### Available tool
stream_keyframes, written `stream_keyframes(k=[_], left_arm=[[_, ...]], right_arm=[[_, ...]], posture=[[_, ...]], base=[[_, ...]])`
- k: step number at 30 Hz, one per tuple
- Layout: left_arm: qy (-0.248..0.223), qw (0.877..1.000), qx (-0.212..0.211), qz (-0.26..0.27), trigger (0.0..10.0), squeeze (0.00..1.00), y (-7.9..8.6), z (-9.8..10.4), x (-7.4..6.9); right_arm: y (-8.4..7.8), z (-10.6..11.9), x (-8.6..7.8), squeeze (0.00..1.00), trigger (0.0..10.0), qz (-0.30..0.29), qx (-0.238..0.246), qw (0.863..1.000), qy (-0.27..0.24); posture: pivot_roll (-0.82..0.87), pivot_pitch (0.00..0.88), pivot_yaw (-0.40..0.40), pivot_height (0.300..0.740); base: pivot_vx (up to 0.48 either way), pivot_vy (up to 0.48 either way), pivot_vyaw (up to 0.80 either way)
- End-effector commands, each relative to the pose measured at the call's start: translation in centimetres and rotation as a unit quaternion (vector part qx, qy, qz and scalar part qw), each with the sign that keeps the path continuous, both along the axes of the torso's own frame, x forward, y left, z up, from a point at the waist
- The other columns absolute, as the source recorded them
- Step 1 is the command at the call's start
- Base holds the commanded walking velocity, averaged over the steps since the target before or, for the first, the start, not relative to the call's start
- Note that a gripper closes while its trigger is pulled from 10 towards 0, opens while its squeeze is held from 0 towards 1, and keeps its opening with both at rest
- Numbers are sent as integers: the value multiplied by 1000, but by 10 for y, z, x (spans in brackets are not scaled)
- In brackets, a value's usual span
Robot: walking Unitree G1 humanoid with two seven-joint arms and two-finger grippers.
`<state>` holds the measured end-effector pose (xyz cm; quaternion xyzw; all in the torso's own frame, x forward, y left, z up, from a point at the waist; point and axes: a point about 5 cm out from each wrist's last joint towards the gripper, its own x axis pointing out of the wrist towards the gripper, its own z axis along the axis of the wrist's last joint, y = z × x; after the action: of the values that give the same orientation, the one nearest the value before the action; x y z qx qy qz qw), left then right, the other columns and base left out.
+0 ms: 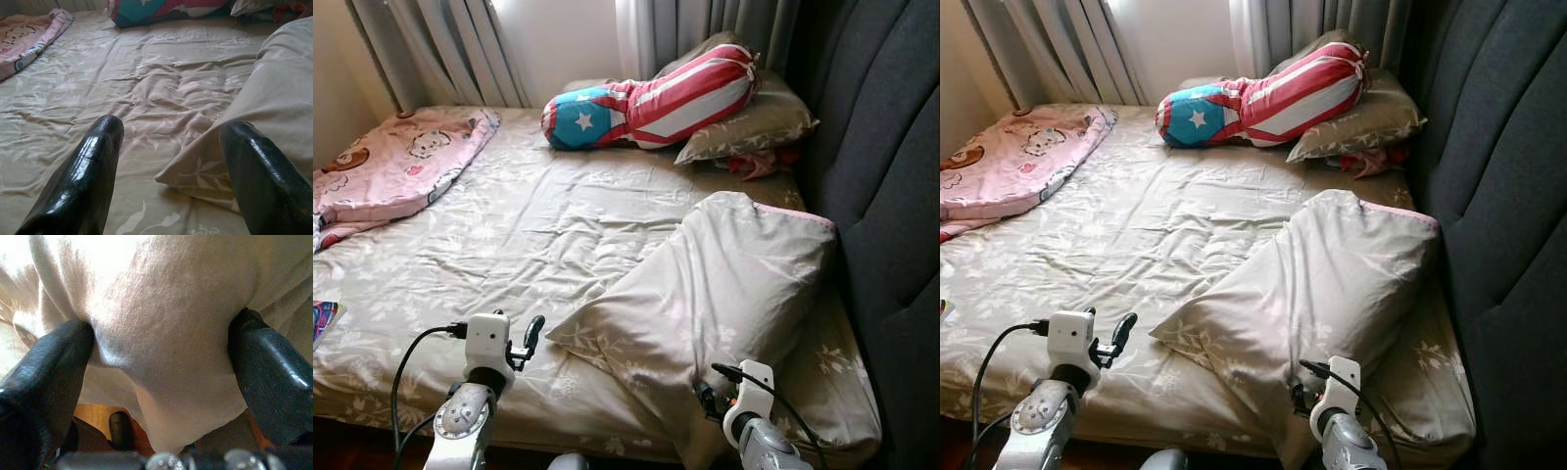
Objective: Clean up the room
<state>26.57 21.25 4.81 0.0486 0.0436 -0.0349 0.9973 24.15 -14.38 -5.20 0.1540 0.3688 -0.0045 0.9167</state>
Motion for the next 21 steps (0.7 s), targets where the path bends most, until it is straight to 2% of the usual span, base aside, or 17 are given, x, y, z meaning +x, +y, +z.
stream_keyframes(k=[1, 6, 8, 11, 21], left_arm=[[2, 1000, 10, -6, 10000, 0, 3, 3, -3], [-1, 1000, 15, -8, 10000, 0, 4, 8, -7], [-1, 1000, 15, -6, 10000, 0, 6, 11, -10], [2, 1000, 15, -5, 10000, 0, 6, 11, -13], [10, 1000, 17, -6, 10000, 0, 6, 16, -21]], right_arm=[[13, -6, -8, 0, 10000, 20, 5, 1000, 19], [8, 3, 4, 0, 10000, 7, -37, 999, -20], [5, 17, 19, 0, 10000, -17, -33, 997, -71], [2, 25, 27, 0, 10000, -22, -41, 994, -98], [4, 23, 27, 0, 10000, 7, -69, 994, -88]], posture=[[133, 51, 66, 650], [151, 69, 64, 650], [151, 81, 65, 650], [153, 90, 66, 650], [179, 113, 63, 650]], base=[[0, 0, 0], [0, 0, 0], [0, 0, 0], [0, 0, 0], [0, 0, 0]])
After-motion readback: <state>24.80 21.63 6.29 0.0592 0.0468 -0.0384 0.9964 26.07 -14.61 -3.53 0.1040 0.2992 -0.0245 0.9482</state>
